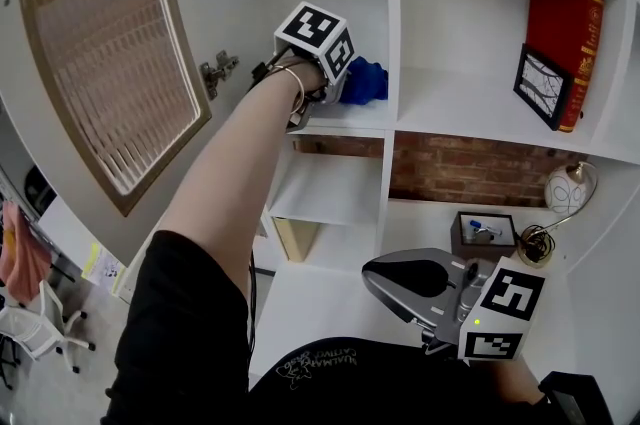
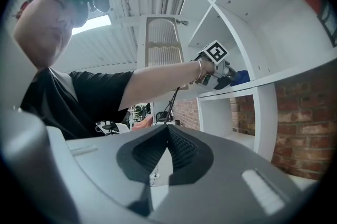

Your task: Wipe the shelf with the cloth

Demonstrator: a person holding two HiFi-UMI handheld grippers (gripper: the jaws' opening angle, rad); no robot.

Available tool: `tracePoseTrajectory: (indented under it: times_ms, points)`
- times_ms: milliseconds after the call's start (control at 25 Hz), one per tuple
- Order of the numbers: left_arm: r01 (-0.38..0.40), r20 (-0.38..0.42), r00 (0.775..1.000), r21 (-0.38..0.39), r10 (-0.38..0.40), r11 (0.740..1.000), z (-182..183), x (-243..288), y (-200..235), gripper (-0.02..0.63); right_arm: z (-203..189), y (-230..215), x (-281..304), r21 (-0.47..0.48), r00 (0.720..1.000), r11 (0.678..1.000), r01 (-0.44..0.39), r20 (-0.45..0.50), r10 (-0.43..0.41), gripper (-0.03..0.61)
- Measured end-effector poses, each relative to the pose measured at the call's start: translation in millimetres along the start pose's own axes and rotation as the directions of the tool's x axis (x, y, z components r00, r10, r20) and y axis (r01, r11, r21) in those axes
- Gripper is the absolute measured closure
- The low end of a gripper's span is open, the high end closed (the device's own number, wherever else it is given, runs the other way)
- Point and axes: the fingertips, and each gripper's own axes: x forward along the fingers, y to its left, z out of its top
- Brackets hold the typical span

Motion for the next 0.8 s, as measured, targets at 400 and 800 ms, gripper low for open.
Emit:
tracePoseTrajectory:
  times_ms: [400, 800]
  points:
    - [0.151, 0.005, 0.988, 0.057, -0.151, 0.987, 9, 3, -36, 0.551, -1, 2, 0, -0.008, 1.0, 1.0, -0.001, -0.01, 0.001, 0.569]
    - [0.114, 0.323, 0.946, -0.238, -0.032, 0.964, 26, -36, 13, 0.546, 1, 10, -4, -0.009, 1.0, 1.0, -0.014, -0.011, 0.014, 0.569]
